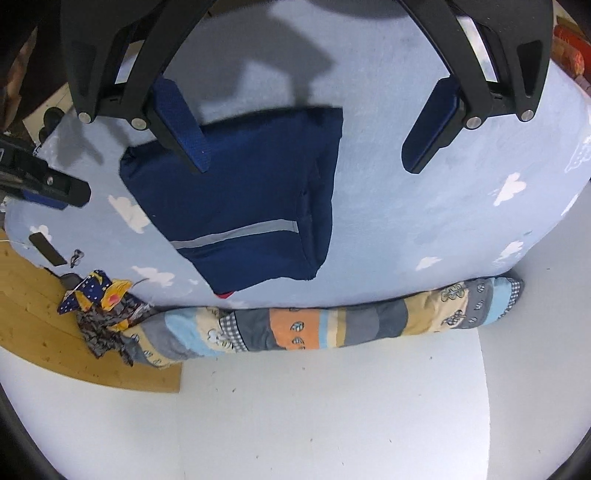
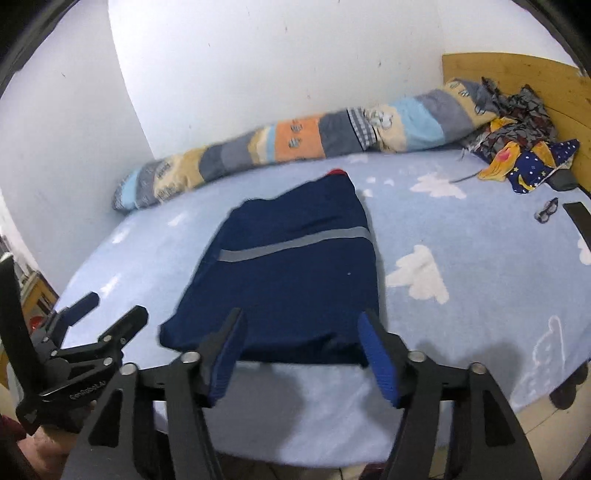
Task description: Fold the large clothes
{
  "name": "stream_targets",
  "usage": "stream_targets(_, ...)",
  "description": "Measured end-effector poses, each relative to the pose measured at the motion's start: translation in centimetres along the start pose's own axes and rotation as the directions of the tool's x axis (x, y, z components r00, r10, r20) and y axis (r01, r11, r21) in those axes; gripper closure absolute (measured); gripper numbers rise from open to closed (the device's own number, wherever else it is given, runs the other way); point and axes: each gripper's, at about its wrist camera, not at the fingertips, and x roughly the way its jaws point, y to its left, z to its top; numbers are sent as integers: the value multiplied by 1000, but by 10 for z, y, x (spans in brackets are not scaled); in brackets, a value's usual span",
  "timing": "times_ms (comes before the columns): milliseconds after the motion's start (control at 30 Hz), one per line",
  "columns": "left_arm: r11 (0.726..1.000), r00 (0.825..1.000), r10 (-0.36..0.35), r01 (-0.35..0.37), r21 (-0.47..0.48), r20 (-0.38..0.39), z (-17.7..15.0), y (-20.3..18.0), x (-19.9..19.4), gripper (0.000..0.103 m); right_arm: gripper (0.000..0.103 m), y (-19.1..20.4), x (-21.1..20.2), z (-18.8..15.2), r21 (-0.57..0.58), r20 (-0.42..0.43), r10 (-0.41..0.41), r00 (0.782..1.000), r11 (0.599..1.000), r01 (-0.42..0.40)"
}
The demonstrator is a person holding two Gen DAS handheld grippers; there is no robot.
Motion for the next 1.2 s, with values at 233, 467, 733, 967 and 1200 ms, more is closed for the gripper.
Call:
stream_targets(233,999,999,45,-45,-2,-18,-7,9,-28,0,27,21,-37,-28,-45,39,-33,999,998,35)
stream_targets(467,1000,995,13,-13,-6,-95,-9,16,-45,0,21,42,-65,-31,-137,78,-81,994,986,91)
stream_targets(733,995,995,79,-75,72,-63,-9,4,-38,0,7,40,-32,-25,-198,43,-152,988,968,157)
stream_targets(967,996,987,43,-30,83,-158,-17,-1,-13,0,7,56,-8,-31,-201,-26,-137,990,971,129)
stream_targets(1200,998,978,41,-30,58,-202,-19,2,0,0,7,34,4,-26,-66,-88,-92,992,994,86)
